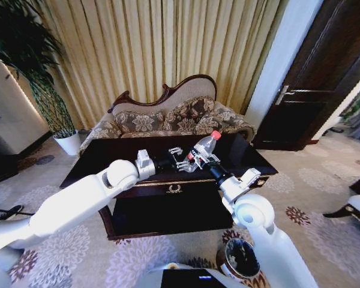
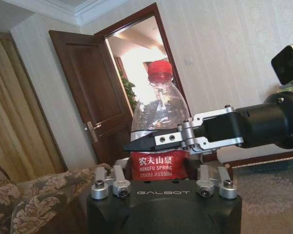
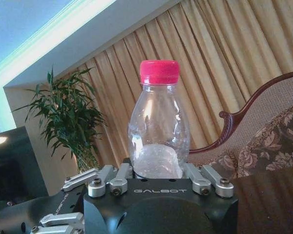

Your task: Move to the front of the table and place the trash on the table into the trash bin.

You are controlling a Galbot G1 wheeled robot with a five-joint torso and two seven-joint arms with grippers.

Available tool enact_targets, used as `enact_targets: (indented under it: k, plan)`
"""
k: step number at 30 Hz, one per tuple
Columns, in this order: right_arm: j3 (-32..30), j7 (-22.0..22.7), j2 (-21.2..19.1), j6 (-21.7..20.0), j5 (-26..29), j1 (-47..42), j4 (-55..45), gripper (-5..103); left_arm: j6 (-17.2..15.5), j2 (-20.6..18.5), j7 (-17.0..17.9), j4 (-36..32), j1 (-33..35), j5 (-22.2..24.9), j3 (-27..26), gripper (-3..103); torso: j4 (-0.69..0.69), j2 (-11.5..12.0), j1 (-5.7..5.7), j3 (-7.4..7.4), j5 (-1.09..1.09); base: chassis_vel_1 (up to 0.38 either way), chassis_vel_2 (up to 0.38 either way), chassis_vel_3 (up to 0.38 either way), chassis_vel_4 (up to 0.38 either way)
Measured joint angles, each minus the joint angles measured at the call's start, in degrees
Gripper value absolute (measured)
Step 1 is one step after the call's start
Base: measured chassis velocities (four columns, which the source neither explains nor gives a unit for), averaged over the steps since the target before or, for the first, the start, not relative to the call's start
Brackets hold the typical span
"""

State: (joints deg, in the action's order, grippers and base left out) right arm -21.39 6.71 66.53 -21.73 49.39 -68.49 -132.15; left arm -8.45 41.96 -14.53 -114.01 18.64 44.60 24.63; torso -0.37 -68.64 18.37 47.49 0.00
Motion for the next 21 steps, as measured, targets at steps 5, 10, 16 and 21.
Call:
enact_targets:
  k: [5, 10, 16, 21]
  plan:
    - [0.1, -0.1, 0.1, 0.0, 0.0, -0.1, 0.0, 27, -0.1, -0.4, 0.2, -0.1, 0.2, 0.0, -0.2, 76, 0.0, 0.0, 0.0, 0.0, 0.0, 0.0, 0.0, 0.0, 0.0]
    - [-0.1, -0.1, 0.2, 0.0, 0.0, 0.0, 0.3, 26, -0.3, -0.7, 0.4, -0.6, 0.8, 0.0, -1.3, 96, 0.0, 0.0, 0.0, 0.0, 0.0, 0.0, 0.0, 0.0, 0.0]
    - [-0.7, -0.1, 0.3, 0.0, 0.1, 0.2, 0.5, 26, -0.5, -1.5, 1.0, -1.8, 2.6, 0.5, -3.9, 100, -0.01, 0.0, 0.0, 0.0, 0.0, 0.0, 0.0, 0.0, 0.0]
    - [-1.6, 0.0, 0.4, 0.4, 0.2, 0.7, 0.8, 26, -1.8, -4.5, 3.0, -5.6, 6.8, 5.0, -8.6, 100, -0.01, 0.0, 0.0, 0.0, 0.0, 0.0, 0.0, 0.0, 0.0]
